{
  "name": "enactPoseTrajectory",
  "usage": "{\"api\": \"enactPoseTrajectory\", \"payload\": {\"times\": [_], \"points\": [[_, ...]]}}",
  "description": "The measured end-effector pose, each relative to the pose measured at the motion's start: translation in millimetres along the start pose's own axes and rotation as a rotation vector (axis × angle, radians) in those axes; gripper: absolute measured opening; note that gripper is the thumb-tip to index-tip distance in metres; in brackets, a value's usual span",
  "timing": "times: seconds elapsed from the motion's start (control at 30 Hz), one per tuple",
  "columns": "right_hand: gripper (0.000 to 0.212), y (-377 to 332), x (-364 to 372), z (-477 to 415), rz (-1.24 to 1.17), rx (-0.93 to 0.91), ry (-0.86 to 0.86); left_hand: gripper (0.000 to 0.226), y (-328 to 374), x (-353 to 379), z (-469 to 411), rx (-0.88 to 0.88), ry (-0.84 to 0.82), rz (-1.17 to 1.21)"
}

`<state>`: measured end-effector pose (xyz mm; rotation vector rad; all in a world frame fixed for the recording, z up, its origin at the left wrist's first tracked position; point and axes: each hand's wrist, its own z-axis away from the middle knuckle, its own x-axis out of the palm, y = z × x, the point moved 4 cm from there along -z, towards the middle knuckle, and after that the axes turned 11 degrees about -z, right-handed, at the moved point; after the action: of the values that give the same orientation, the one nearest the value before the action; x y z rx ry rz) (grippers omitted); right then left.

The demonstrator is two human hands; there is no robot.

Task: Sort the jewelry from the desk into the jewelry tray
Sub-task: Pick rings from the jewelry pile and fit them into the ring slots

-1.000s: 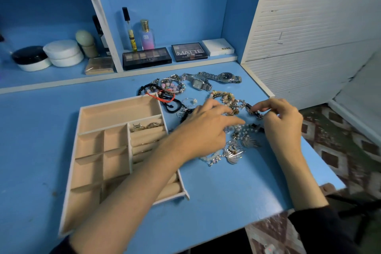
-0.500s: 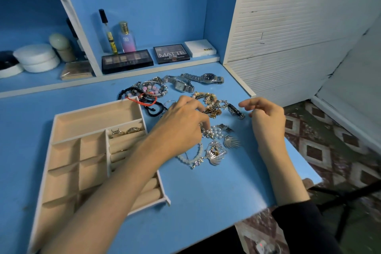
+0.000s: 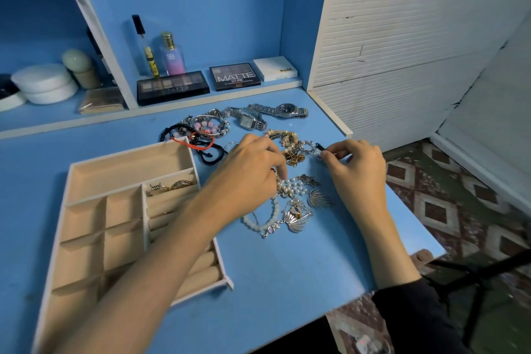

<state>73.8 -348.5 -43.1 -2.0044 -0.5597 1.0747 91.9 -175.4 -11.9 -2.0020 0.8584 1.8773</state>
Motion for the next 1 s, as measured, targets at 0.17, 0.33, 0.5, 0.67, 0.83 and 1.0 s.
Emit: {"api": "enactPoseTrajectory", "payload": {"times": [0.17, 0.33, 0.5, 0.67, 0.83, 1.0], "points": [[0.01, -12, -6, 1, -0.455, 0.067, 0.003, 0.035, -8, -7, -2, -0.064, 0.044, 0.022], [0.004, -21, -4, 4, -0.699, 0.08, -0.142, 0.037, -15, -7, 0, -0.106, 0.046, -0.004], [0.012, -21, -1, 5, -0.602, 0.049, -0.158, 0.04, -20, -3, 4, -0.082, 0.001, -0.007], [0.007, -17, 6, 8, -0.192, -0.058, -0.114, 0.056, -19, 2, 7, -0.019, -0.111, -0.011], [0.011, -20, 12, 11, -0.091, -0.211, -0.227, 0.064, -20, 4, 11, -0.001, -0.115, -0.021], [0.031, -22, 18, 19, 0.06, -0.278, -0.387, 0.051, -26, -2, 17, -0.041, -0.056, -0.001]]}}
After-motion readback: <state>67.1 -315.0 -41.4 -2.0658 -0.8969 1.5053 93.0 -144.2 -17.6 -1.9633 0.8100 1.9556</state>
